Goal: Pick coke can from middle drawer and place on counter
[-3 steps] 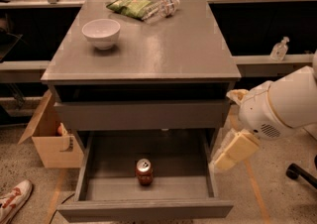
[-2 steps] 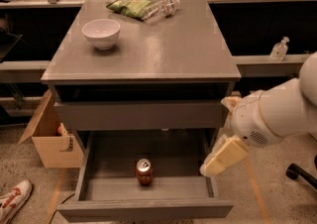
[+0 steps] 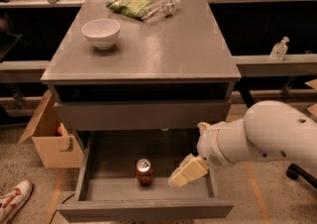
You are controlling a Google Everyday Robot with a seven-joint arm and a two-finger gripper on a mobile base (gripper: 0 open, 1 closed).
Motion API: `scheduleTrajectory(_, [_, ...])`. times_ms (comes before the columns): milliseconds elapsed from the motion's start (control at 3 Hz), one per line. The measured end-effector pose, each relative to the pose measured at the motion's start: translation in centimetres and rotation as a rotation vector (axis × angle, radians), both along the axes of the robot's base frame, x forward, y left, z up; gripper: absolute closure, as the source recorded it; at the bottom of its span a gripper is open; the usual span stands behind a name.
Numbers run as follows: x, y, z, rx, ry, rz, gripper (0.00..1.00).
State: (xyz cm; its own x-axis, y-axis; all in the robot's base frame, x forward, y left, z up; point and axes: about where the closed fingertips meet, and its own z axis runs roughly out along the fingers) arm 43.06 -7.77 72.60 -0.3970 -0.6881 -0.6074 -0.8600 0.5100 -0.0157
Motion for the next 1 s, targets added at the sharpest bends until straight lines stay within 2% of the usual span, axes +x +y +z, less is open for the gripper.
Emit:
scheduleTrajectory(333, [1.3, 3.7, -6.3, 0.049, 0.033, -0.048, 0.0])
scheduleTrajectory(667, [2.7, 6.3, -9.5, 0.068, 0.046, -0.064, 0.0])
scheduleTrajectory(1000, [2.7, 6.3, -9.5, 0.068, 0.046, -0.064, 0.0])
